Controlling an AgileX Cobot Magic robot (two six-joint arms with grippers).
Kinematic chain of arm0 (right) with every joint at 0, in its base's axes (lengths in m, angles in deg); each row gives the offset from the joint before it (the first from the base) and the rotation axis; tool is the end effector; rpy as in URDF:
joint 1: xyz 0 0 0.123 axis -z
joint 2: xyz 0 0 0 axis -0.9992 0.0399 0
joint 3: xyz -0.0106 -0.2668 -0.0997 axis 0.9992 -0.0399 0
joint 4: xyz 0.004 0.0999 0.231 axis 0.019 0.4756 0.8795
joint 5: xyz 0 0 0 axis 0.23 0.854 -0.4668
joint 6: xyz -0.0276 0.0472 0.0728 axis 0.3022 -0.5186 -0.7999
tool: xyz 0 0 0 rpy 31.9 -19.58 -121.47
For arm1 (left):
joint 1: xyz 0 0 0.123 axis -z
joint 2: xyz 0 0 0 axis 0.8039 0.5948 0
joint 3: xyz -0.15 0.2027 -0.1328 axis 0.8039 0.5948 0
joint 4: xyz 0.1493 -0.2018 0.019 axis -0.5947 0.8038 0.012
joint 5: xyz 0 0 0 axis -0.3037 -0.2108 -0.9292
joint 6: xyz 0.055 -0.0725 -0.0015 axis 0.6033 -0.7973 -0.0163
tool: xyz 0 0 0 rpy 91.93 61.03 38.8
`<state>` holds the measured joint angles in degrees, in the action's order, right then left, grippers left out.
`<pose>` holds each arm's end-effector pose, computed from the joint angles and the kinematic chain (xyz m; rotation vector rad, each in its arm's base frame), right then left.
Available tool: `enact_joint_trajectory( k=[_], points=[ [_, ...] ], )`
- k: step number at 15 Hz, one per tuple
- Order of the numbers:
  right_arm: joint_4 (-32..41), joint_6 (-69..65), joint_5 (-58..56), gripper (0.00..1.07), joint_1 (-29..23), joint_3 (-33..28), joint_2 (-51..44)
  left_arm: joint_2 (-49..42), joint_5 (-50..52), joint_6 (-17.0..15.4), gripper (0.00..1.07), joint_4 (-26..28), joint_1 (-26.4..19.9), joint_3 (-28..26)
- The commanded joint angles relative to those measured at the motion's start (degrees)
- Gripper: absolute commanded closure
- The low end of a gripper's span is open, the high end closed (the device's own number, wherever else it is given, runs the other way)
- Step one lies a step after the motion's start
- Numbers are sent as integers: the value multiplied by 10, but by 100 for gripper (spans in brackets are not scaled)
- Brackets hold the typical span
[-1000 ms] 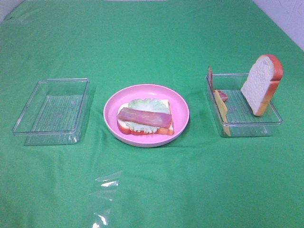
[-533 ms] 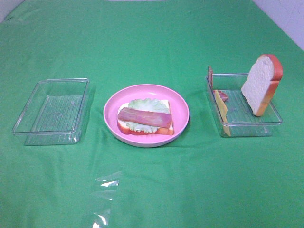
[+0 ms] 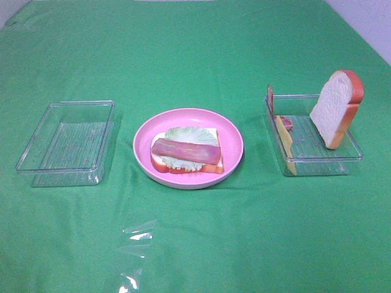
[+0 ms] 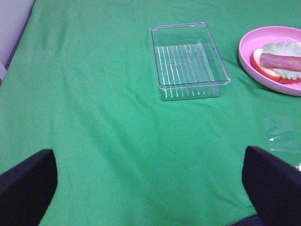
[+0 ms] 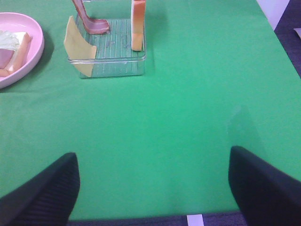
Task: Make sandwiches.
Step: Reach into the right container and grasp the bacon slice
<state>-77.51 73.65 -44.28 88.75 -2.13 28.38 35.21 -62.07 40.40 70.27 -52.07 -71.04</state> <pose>-0.0021 0.0017 0.2616 0.0043 2.1365 0.0073 -0.0097 -0.0025 0.2800 0.0470 2.0517 -0.0452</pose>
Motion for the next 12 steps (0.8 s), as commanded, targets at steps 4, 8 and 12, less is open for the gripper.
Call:
enact_joint_trajectory(
  k=[4,8,12],
  points=[
    [7,-16,2,23,1,55,148,-13,10,-2,7,2,-15,2],
    [9,-13,-3,23,1,189,375,-13,10,-2,7,2,-26,2],
    [25,-31,-53,23,1,443,677,-12,10,-2,7,2,-26,2]
  ],
)
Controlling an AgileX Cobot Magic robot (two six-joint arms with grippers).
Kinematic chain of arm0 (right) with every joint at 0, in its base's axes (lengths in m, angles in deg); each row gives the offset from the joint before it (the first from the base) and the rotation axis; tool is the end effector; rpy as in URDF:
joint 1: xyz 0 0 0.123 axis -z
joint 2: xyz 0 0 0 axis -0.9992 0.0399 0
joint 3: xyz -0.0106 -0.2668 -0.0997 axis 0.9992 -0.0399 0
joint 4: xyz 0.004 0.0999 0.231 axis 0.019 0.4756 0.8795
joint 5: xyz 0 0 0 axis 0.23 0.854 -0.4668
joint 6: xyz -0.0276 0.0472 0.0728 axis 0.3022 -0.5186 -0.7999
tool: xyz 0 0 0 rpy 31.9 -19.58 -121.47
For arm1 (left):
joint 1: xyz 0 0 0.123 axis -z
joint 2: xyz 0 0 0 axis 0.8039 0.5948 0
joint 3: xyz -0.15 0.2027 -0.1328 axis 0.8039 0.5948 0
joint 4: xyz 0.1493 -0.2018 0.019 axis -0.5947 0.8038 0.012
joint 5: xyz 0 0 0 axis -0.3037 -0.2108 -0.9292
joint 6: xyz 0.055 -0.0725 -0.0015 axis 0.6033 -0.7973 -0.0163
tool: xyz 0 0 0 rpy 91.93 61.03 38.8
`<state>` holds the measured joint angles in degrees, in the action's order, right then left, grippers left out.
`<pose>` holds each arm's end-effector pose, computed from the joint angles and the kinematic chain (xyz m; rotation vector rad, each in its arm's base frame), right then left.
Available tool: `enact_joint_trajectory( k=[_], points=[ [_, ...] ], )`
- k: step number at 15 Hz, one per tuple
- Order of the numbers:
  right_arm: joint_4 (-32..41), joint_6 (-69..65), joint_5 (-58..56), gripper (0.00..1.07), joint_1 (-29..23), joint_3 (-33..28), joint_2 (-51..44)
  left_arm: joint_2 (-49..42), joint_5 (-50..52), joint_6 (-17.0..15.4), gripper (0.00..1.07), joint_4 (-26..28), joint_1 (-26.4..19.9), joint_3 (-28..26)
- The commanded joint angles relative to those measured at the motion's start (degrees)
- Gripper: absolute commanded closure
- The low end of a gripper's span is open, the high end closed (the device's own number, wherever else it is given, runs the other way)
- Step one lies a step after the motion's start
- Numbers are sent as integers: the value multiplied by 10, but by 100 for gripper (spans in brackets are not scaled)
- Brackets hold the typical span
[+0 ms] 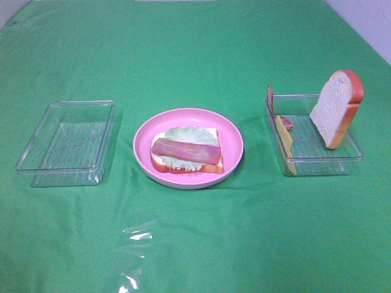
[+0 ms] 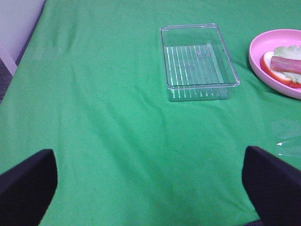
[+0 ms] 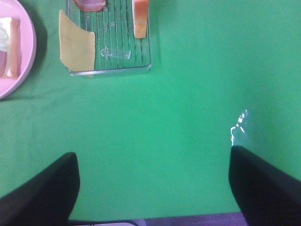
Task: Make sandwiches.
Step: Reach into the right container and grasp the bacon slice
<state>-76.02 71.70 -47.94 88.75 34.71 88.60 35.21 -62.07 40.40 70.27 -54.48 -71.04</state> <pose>0.1856 0.0005 0.3645 0.0592 2.6074 0.0640 -0.0096 -0.0029 0.2800 0.0039 2.0519 -0.0191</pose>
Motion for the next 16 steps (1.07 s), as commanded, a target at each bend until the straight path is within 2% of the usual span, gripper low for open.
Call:
enact_joint_trajectory(
  k=[1,3,4,5,6,7,9,12,16],
  points=[
    [30,-22,-19,23,1,136,131,-12,10,-2,7,2,-2,2],
    [74,-36,-44,19,-7,241,226,-12,10,-2,7,2,-2,2],
    [68,-54,-57,17,-34,298,275,-12,10,-2,7,2,-2,2],
    [58,-65,-61,14,-53,321,295,-12,10,-2,7,2,-2,2],
    [33,-88,-66,12,-91,375,343,-12,10,-2,7,2,-2,2],
    [6,-117,-72,12,-127,427,391,-12,10,-2,7,2,-2,2],
    [-14,-168,-85,12,-162,502,471,-12,10,-2,7,2,-2,2],
    [9,-186,-78,12,-166,558,571,-12,10,-2,7,2,-2,2],
    [38,-165,-31,12,-166,559,641,-12,10,-2,7,2,-2,2]
  ],
)
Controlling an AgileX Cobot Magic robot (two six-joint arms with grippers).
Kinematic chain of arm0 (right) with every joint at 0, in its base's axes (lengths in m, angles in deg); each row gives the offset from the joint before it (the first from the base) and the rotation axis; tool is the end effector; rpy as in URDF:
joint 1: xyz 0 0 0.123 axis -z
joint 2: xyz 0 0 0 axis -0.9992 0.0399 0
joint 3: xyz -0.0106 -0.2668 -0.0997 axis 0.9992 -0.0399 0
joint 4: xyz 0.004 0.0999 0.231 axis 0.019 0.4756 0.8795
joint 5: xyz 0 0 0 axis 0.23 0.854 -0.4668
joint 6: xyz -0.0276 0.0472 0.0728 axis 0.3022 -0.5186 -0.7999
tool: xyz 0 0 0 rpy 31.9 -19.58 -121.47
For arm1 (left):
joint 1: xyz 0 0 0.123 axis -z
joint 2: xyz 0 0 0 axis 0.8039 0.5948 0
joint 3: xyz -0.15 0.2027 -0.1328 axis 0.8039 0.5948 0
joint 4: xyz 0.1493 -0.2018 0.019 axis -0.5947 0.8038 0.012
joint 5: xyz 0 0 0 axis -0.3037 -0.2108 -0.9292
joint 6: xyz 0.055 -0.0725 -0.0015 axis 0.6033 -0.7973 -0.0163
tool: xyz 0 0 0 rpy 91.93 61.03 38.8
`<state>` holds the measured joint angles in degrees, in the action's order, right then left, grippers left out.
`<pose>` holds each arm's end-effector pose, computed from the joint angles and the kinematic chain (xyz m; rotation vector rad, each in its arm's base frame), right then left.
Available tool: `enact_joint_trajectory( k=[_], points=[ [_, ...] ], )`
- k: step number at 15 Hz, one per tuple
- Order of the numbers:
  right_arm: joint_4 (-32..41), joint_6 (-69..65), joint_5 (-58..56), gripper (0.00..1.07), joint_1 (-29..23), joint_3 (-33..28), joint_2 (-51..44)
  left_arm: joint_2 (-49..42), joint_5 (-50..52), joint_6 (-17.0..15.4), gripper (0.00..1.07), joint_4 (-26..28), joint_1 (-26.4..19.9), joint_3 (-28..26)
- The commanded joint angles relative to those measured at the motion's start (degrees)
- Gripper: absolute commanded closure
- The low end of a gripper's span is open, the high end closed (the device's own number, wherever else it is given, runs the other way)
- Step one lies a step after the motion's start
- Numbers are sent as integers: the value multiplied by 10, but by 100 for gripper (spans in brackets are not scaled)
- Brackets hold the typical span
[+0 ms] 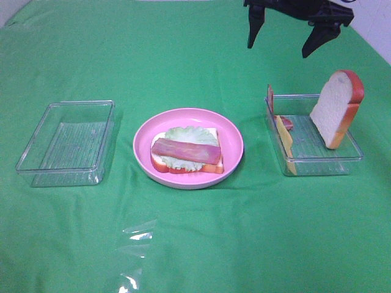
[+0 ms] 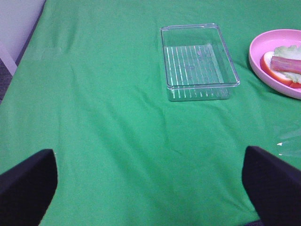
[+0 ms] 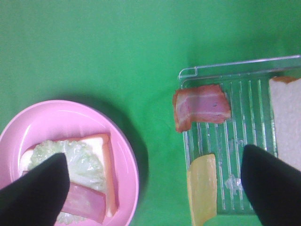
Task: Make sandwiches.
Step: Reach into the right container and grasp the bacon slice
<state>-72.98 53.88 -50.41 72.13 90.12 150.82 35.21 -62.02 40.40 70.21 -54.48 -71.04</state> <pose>0.4483 0.1338 0.2816 0.1082 2.8006 0.2908 -0.0095 -0.0028 0.2801 0.0038 2.0511 -0.0178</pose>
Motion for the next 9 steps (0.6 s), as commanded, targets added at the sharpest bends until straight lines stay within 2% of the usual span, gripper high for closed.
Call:
enact_joint_trajectory(
  k=[1,9],
  points=[
    [15,28,3,13,0,5,34,-12,9,-2,7,2,-2,2],
    [-5,38,32,13,11,5,135,-12,9,-2,7,2,-2,2]
  ],
)
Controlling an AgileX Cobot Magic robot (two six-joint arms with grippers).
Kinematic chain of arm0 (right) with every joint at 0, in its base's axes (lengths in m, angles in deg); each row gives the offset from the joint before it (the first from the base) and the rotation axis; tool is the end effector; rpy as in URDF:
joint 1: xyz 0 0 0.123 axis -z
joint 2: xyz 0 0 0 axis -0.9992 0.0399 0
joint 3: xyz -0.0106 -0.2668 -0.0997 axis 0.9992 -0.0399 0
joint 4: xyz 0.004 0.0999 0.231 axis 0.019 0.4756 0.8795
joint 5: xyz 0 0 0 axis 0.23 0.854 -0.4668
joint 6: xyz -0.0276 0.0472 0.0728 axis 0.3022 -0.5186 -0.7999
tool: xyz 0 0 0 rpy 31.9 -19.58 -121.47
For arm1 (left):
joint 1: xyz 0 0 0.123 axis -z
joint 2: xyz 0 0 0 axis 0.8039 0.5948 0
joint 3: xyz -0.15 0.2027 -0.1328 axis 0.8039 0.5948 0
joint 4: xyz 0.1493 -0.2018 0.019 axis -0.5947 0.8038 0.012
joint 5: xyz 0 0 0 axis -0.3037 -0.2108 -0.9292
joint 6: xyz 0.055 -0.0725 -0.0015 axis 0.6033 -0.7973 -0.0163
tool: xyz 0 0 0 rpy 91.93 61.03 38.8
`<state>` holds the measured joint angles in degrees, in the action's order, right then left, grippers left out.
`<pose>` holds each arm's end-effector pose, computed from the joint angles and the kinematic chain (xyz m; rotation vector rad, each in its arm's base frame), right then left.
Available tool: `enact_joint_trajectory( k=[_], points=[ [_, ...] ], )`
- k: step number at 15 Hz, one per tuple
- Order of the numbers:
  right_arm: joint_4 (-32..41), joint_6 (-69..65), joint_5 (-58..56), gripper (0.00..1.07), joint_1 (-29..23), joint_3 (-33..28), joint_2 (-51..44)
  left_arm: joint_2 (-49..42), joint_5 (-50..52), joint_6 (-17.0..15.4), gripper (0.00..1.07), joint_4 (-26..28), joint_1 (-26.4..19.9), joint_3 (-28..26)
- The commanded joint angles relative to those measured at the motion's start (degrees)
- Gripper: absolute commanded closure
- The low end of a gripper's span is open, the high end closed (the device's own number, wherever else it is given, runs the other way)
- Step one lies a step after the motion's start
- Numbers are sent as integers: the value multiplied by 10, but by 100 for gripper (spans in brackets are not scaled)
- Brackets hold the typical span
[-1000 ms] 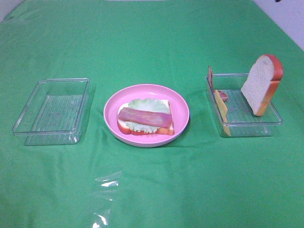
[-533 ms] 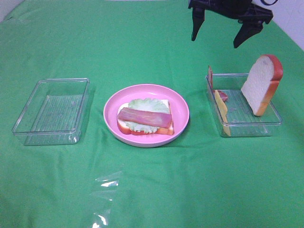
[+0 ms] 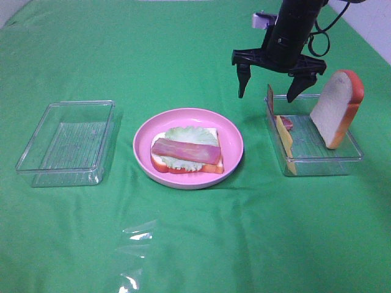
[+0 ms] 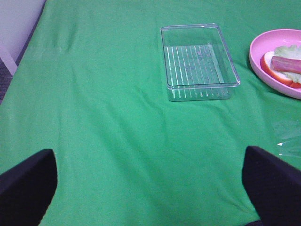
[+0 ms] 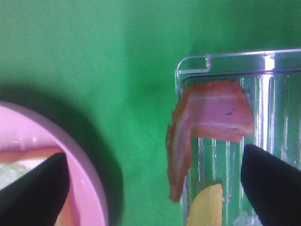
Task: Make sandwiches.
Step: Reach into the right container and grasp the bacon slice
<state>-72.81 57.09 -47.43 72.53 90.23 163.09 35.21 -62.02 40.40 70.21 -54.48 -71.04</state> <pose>0.4762 0.1381 0.1800 0.0617 2.9560 0.2246 -0.0095 -0.0028 0.2801 0.0038 2.0511 -0.0178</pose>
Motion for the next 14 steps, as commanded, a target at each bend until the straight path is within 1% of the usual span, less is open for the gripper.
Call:
enact_joint_trajectory(
  k=[1,4,5,7,8,10,14],
  points=[
    [1,6,5,13,11,4,17,-12,9,-2,7,2,-2,2],
    [13,6,22,18,11,4,17,-12,9,-2,7,2,-2,2],
    [13,6,28,25,11,4,17,-12,9,-2,7,2,-2,2],
    [13,6,28,32,11,4,17,-12,9,-2,7,2,-2,2],
    [12,6,26,34,11,4,17,-12,9,-2,7,2,-2,2],
    [8,5,21,43,11,4,17,-12,9,-2,7,2,-2,2],
    [1,5,9,56,11,4,16,-12,9,-2,7,2,-2,2]
  ],
)
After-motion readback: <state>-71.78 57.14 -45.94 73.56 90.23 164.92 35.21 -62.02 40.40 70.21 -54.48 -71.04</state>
